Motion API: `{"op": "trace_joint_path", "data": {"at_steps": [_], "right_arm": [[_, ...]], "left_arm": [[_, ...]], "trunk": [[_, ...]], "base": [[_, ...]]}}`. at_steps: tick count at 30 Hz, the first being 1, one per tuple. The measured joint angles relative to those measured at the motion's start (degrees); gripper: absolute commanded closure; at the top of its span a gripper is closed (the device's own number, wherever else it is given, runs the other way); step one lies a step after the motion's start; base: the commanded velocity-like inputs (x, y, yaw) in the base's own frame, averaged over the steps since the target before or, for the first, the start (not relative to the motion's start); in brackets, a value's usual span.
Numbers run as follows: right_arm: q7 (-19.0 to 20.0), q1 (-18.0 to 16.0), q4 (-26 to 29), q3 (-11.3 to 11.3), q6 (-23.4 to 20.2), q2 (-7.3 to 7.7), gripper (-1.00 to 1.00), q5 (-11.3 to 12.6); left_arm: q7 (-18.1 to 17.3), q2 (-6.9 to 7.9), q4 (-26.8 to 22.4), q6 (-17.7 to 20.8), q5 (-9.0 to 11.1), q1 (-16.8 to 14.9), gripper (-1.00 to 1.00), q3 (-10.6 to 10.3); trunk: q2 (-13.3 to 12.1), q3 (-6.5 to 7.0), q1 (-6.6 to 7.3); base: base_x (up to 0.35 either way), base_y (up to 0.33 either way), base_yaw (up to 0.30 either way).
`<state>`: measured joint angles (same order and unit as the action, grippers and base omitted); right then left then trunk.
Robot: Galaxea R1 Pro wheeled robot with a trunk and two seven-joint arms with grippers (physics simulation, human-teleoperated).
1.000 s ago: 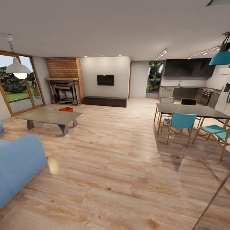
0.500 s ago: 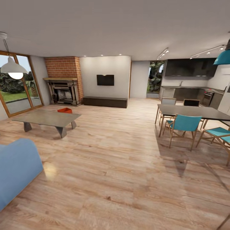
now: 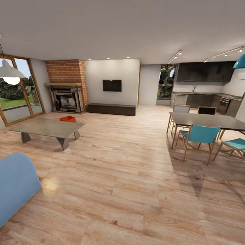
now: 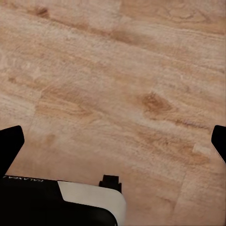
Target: Move the two storage containers from the living room to the garage. In the garage, place one container on the floor and stack the other container on top of it (either order is fine).
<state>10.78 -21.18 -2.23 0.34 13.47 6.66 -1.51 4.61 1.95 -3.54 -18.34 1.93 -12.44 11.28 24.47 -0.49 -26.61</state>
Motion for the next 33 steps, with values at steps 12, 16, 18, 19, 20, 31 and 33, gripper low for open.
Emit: {"op": "trace_joint_path", "data": {"at_steps": [12, 16, 18, 19, 20, 31, 33], "right_arm": [[0.00, 0.00, 0.00, 0.00, 0.01, -0.01, -1.00, 0.04], [0.00, 0.00, 0.00, 0.00, 0.01, -0.02, -1.00, 0.06], [0.00, 0.00, 0.00, 0.00, 0.01, -0.01, -1.00, 0.06], [0.00, 0.00, 0.00, 0.00, 0.01, -0.01, -1.00, 0.06], [0.00, 0.00, 0.00, 0.00, 0.01, 0.00, -1.00, 0.06], [0.00, 0.00, 0.00, 0.00, -0.01, 0.00, -1.00, 0.06], [0.00, 0.00, 0.00, 0.00, -0.04, -0.01, -1.00, 0.06]], "left_arm": [[0.05, 0.10, 0.04, 0.00, 0.02, 0.00, -1.00, -0.01], [0.03, 0.05, 0.04, 0.00, -0.01, 0.00, -1.00, -0.01], [0.03, 0.02, 0.04, 0.00, -0.01, 0.00, -1.00, -0.01], [0.03, 0.01, 0.04, 0.00, -0.01, 0.00, -1.00, -0.01], [0.04, 0.00, 0.04, 0.00, -0.01, 0.00, -1.00, -0.01], [0.06, -0.07, 0.04, 0.00, -0.01, 0.00, -1.00, -0.01], [0.03, -0.09, 0.04, 0.00, -0.01, 0.00, -1.00, -0.01]], "trunk": [[0.00, 0.00, 0.00], [0.00, 0.00, 0.00], [0.00, 0.00, 0.00], [0.00, 0.00, 0.00], [0.00, 0.00, 0.00], [0.00, 0.00, 0.00], [0.00, 0.00, 0.00]], "base": [[0.320, 0.000, 0.000], [0.320, 0.000, 0.000], [0.320, 0.000, 0.000], [0.320, 0.000, 0.000], [0.320, 0.000, 0.000], [0.320, 0.000, 0.000], [0.320, 0.000, 0.000]]}}
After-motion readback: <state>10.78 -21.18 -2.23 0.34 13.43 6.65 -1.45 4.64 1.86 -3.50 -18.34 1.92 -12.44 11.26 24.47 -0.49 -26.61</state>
